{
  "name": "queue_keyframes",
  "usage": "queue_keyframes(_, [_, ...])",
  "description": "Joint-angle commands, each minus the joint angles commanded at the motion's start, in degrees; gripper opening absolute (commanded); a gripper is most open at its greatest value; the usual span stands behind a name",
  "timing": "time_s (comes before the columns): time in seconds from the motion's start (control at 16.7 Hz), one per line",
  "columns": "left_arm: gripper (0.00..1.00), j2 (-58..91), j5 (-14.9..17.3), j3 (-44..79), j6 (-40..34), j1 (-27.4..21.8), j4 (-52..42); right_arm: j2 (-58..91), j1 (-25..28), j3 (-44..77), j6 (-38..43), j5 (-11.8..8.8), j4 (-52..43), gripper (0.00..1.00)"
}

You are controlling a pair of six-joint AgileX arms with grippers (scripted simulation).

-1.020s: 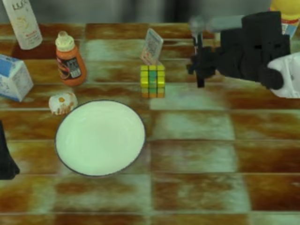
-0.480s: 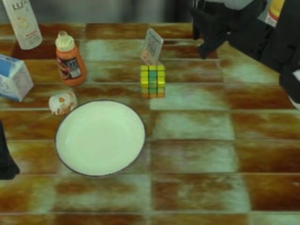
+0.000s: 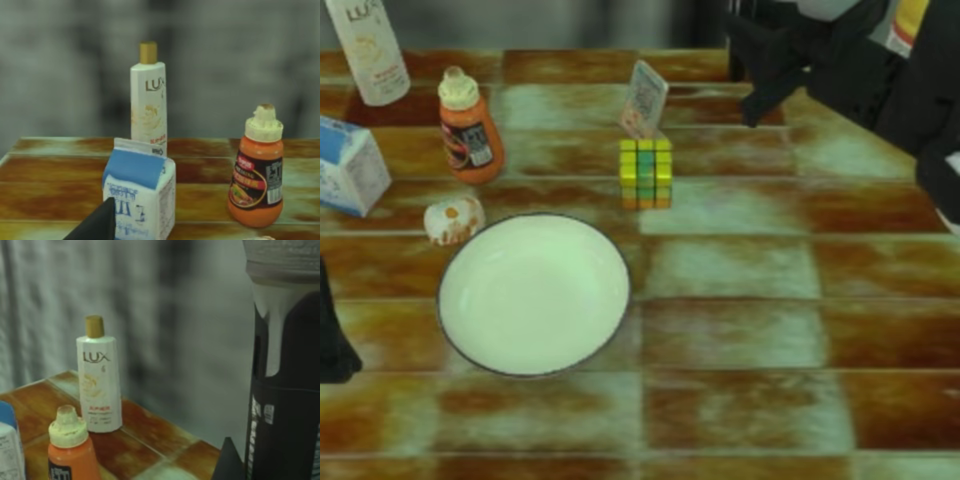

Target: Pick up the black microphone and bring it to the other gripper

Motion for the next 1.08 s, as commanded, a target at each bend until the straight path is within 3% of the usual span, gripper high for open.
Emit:
queue_keyframes(0.12, [1.0, 0.0, 0.0, 0.0, 0.0, 0.0, 0.0, -2.82, 2.66, -1.48, 0.26, 2.52, -0.91, 0.0])
queue_keyframes(0.42, [1.0, 0.0, 0.0, 0.0, 0.0, 0.0, 0.0, -12.9, 12.22, -6.8, 1.31, 11.76, -4.15, 0.0])
queue_keyframes(0.54, [1.0, 0.0, 0.0, 0.0, 0.0, 0.0, 0.0, -15.73, 14.95, -8.22, 1.6, 14.33, -4.99, 0.0])
queue_keyframes(1.08, [1.0, 0.0, 0.0, 0.0, 0.0, 0.0, 0.0, -16.34, 15.55, -8.54, 1.66, 14.92, -5.17, 0.0])
